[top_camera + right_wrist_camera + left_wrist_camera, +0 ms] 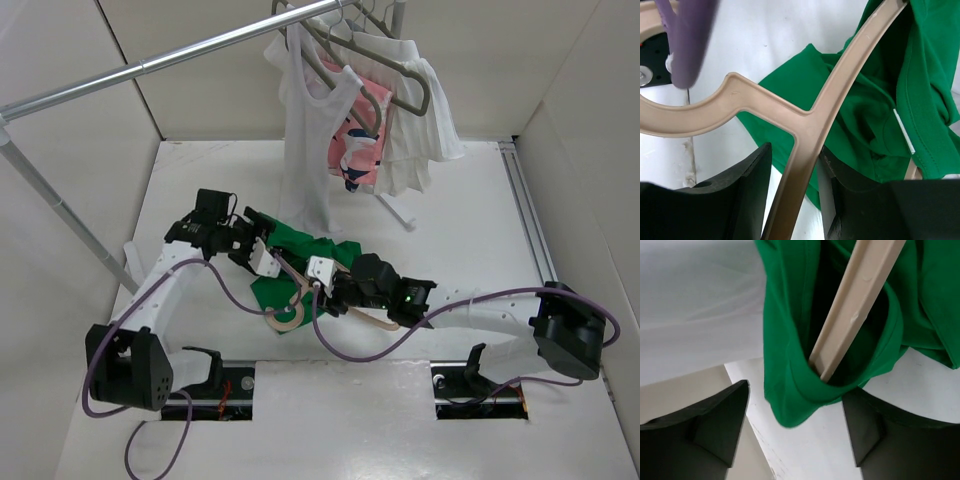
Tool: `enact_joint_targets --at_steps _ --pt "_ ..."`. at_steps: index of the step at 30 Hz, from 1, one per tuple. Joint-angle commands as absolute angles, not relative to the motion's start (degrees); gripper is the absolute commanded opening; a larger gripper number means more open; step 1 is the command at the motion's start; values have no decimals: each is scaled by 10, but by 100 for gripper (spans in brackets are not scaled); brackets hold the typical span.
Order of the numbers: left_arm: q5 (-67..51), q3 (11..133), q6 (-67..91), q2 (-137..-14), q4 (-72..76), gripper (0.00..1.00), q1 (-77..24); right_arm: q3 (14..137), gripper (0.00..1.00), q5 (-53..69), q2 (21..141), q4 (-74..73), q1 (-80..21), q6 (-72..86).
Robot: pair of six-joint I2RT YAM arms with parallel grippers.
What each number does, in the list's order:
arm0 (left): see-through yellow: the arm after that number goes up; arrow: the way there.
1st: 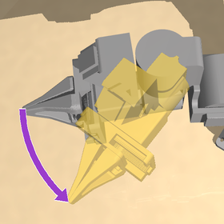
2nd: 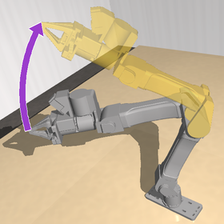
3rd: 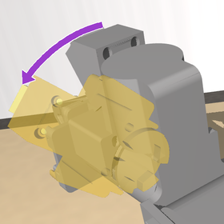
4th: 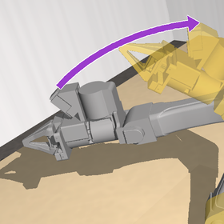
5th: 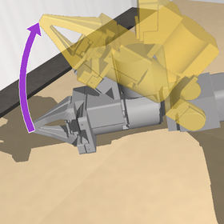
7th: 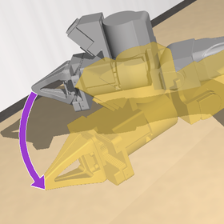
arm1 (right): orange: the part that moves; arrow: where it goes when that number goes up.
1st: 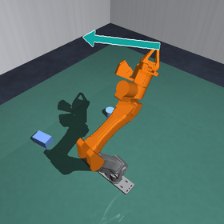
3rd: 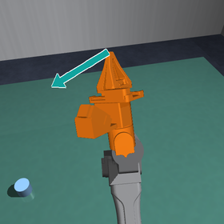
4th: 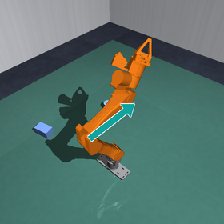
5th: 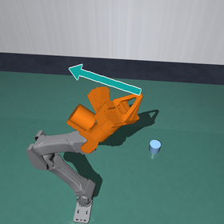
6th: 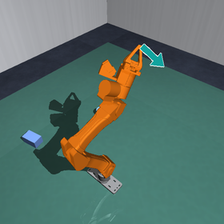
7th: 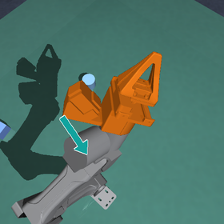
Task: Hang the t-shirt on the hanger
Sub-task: Place tshirt on hanger
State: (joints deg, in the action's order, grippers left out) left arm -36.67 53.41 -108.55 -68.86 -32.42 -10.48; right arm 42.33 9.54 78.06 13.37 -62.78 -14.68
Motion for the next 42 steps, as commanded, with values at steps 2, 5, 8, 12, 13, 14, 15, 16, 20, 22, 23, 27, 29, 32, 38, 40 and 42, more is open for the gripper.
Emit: enact_joint_targets --at_steps 2,5,8,12,13,14,15,16,20,22,23,27,29,32,38,40,42 --pt "-353 551 -1142 -725 -318 62 -110 456 0 113 765 166 -626 -158" --pt "-328 551 -1164 -744 -326 50 -110 456 0 119 759 166 -621 -158" --pt "-323 539 -1184 -751 -332 47 -110 456 0 125 759 166 -615 -158" --pt "-355 539 -1190 -751 -337 27 -115 456 0 130 759 166 -610 -158" --pt "-378 539 -1190 -751 -348 24 -120 456 0 130 759 166 -610 -158" --pt "-394 550 -1190 -745 -358 24 -120 456 0 130 759 166 -610 -158" --pt "-411 556 -1190 -745 -373 23 -120 456 0 130 759 166 -610 -158" --pt "-429 562 -1190 -731 -405 23 -120 461 0 130 759 166 -610 -158" --pt "-509 587 -1209 -709 -503 29 -120 467 0 116 759 166 -610 -148" --pt "-525 592 -1222 -702 -538 29 -120 478 0 116 759 166 -605 -148" --pt "-542 592 -1229 -696 -568 29 -120 478 0 116 759 166 -605 -142" --pt "-534 575 -1230 -676 -577 29 -128 499 0 116 772 166 -605 -142" --pt "-516 544 -1195 -665 -535 29 -134 504 0 121 777 166 -605 -142" --pt "-477 514 -1146 -658 -458 36 -134 504 0 127 777 166 -605 -142" --pt "-468 476 -1056 -643 -293 46 -134 504 0 154 772 166 -605 -142" --pt "-468 475 -1021 -642 -259 29 -141 504 0 154 772 166 -605 -142" --pt "-468 475 -1007 -636 -254 1 -142 504 0 159 772 166 -605 -142"
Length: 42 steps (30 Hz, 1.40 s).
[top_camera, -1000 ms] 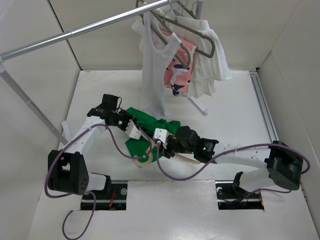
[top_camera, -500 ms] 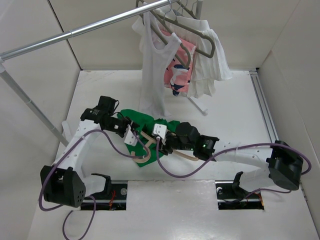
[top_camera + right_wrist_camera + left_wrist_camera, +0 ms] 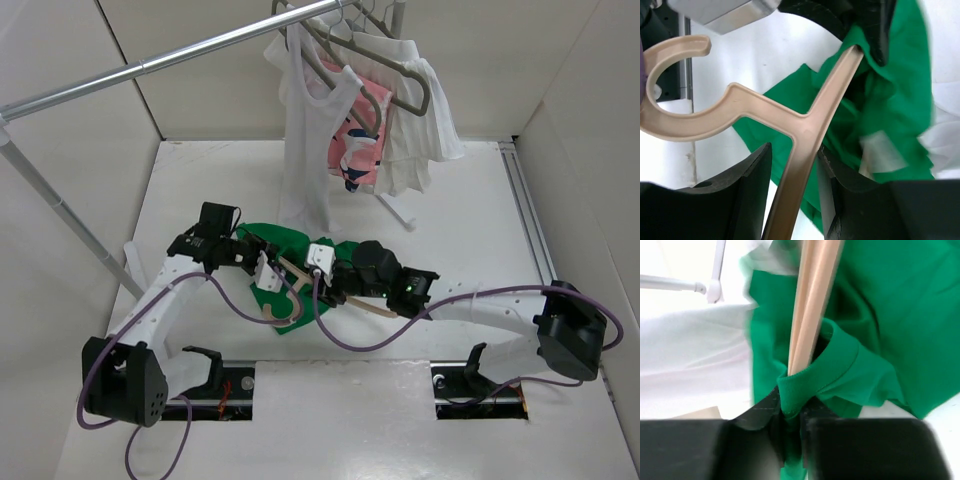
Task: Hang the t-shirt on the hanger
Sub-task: Place tshirt on hanger
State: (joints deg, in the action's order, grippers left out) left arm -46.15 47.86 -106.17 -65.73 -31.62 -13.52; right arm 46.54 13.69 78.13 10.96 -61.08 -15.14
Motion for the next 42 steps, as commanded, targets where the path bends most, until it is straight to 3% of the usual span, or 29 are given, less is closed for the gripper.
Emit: enact_joint_targets --at_steps 1,7,8,9,10,14,20,24,29,36,41,42 --pt "-468 475 -1007 -636 -254 0 -142 504 0 159 772 166 -605 -142" --pt "-454 510 -923 -630 -311 0 -142 511 1 132 772 135 -605 -129" --pt "-454 517 -905 -630 -317 0 -142 528 9 116 777 117 -605 -123" --pt "-448 517 -884 -625 -328 0 -142 538 25 101 777 99 -605 -123" --pt "-448 522 -838 -625 -333 0 -142 548 57 77 777 83 -605 -123" --pt "-454 527 -731 -619 -365 0 -142 598 81 -2 755 -1 -605 -116" --pt "-478 517 -646 -574 -432 0 -142 638 87 -236 612 -147 -605 9" --pt "-478 502 -608 -527 -439 0 -142 651 87 -312 516 -265 -605 83" --pt "-478 469 -565 -475 -418 0 -142 609 84 -328 423 -337 -605 151" --pt "-499 503 -462 -418 -373 0 -142 494 78 -213 438 -301 -605 231" --pt "-591 509 -625 -330 -486 0 -142 434 76 -255 404 -209 -605 231" --pt "-591 509 -641 -321 -501 0 -142 434 72 -272 389 -224 -605 231"
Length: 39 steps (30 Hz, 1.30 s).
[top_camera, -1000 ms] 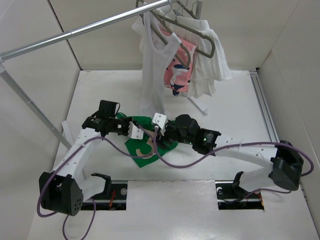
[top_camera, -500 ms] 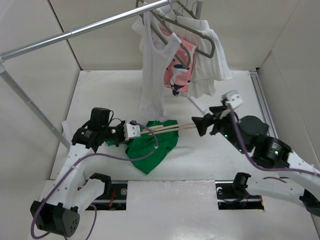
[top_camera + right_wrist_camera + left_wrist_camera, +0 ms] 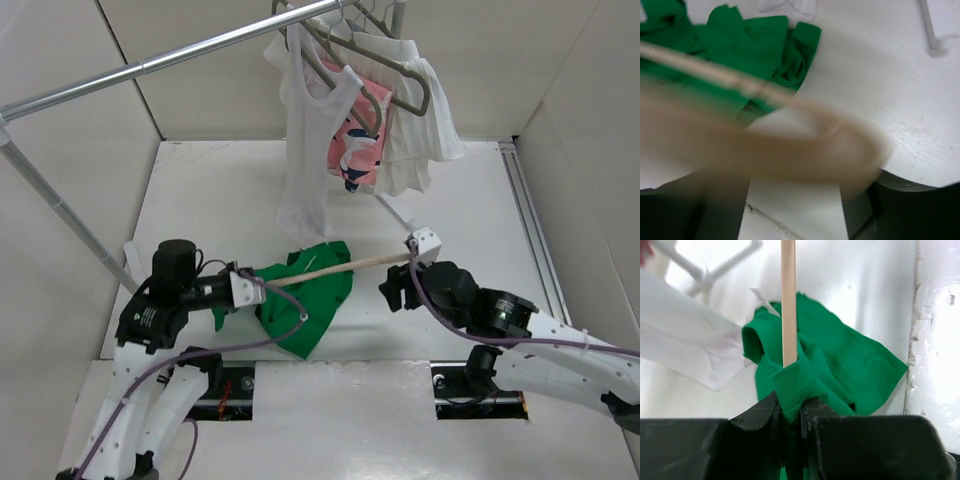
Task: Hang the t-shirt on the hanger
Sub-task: Place tshirt on hanger
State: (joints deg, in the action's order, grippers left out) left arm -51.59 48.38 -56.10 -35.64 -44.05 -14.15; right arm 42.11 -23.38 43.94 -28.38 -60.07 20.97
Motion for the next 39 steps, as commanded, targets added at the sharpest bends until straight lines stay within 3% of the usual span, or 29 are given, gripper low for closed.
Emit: enact_joint_targets --at_steps 1,3,6,10,14,17,22,28,34,37,39 --pt "-591 500 -642 -316 -501 0 -142 434 68 -286 355 -234 -605 231" --pt "-569 495 -577 -310 -480 0 -142 426 60 -294 324 -257 -605 231" --pt "-582 488 -491 -316 -415 0 -142 381 60 -246 299 -251 -605 236" --pt "-684 488 -412 -310 -314 0 -142 298 65 -191 331 -94 -605 250" --pt "-739 483 -227 -305 -177 0 -142 284 63 -205 344 -56 -605 265" --pt "-727 483 -203 -299 -147 0 -142 255 63 -210 292 -56 -605 276" --pt "-701 456 -129 -278 -73 0 -142 172 73 -210 181 -33 -605 350" --pt "-671 465 -172 -279 -121 0 -142 191 84 -231 136 -67 -605 344" --pt "-777 442 -29 -248 70 0 -142 197 83 -195 308 0 -599 388" --pt "-835 442 -24 -248 40 0 -142 213 83 -151 426 113 -592 357" --pt "-867 470 -100 -248 -25 0 -142 218 83 -71 508 209 -558 338"
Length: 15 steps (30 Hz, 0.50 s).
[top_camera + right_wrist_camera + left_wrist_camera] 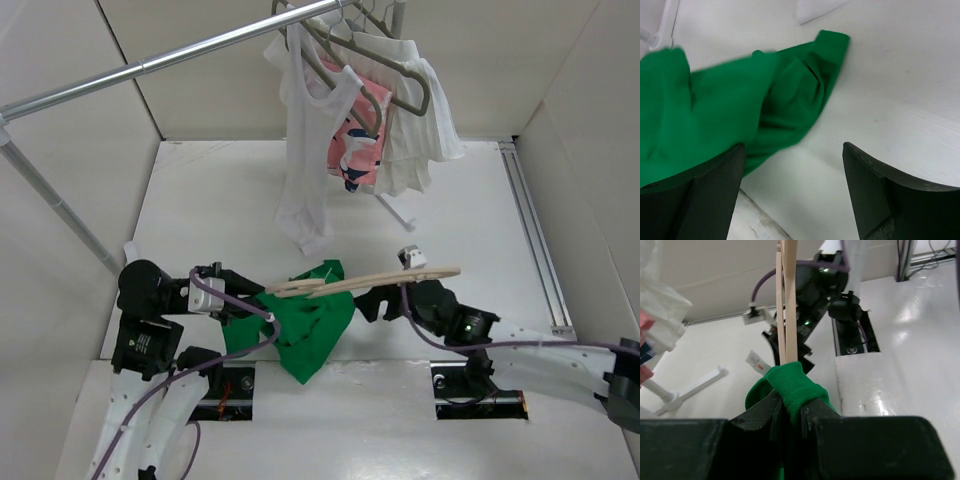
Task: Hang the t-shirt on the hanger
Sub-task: Place tshirt on hanger
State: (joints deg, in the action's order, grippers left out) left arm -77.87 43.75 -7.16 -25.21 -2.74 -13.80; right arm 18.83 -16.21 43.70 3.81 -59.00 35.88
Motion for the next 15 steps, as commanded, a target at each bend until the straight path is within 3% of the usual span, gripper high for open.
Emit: enact_joint_targets --at_steps 1,3,5,12,15 --pt "-867 481 -137 -248 -106 0 -142 218 83 -41 532 255 -547 338" --pt "-860 502 -192 -254 -168 0 -142 200 83 22 570 436 -532 337" --pt "-832 502 -253 -259 -232 0 -142 192 83 56 615 521 -525 343" --pt "-795 483 -265 -239 -208 0 -142 276 84 153 674 491 -542 297" --pt "-789 483 -248 -239 -192 0 -142 263 84 178 690 554 -542 322"
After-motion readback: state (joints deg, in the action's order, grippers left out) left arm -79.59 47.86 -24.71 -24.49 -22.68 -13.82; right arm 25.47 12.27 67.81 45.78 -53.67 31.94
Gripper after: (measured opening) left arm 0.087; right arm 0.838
